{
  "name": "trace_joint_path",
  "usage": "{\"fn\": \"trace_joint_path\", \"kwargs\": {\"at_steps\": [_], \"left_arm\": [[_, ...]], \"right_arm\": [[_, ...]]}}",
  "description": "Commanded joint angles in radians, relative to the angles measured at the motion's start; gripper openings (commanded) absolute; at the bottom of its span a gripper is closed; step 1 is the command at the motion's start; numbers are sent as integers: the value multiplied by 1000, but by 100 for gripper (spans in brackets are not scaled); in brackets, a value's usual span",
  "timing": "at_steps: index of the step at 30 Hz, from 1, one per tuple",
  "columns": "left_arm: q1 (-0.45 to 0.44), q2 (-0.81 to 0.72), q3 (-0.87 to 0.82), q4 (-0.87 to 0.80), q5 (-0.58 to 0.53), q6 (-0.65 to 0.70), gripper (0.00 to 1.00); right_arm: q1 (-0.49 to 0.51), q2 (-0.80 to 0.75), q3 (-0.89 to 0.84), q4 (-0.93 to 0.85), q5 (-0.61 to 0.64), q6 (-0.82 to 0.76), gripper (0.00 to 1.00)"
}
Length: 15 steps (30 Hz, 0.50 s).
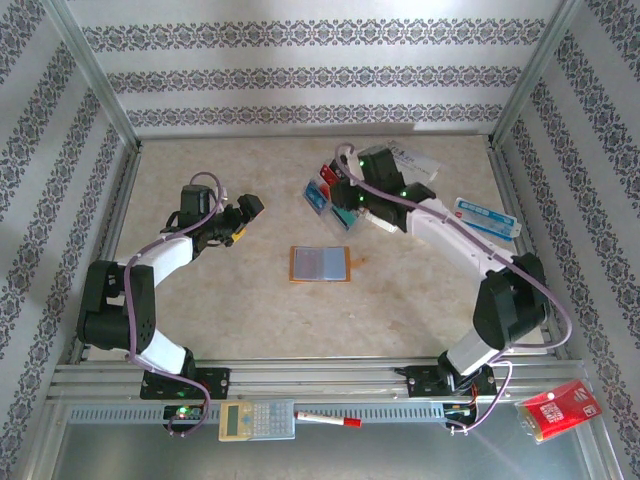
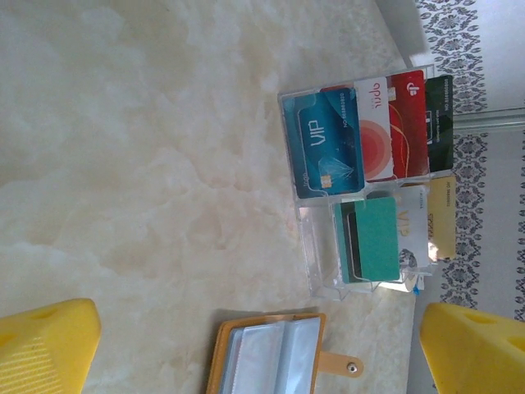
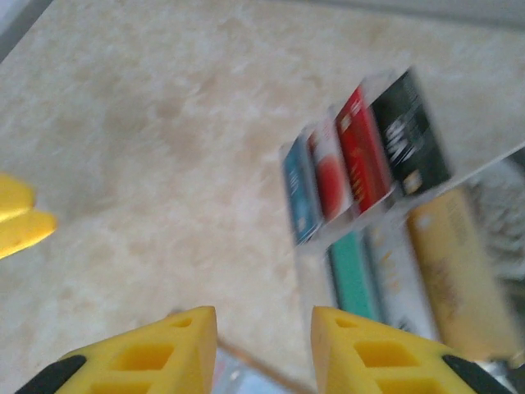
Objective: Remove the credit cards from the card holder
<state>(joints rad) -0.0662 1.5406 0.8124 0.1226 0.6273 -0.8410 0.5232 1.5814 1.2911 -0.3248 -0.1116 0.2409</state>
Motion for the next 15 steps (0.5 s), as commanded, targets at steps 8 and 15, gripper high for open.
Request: {"fn": "trace_joint_path", "kwargs": {"at_steps": [8, 15], "left_arm": [[-39, -19, 43, -37, -46, 44, 100], [-49, -17, 58, -89, -65, 69, 100]], "right_arm": [[184, 32, -190, 0, 55, 325, 43], [234, 131, -199, 30, 88, 394, 65]]}}
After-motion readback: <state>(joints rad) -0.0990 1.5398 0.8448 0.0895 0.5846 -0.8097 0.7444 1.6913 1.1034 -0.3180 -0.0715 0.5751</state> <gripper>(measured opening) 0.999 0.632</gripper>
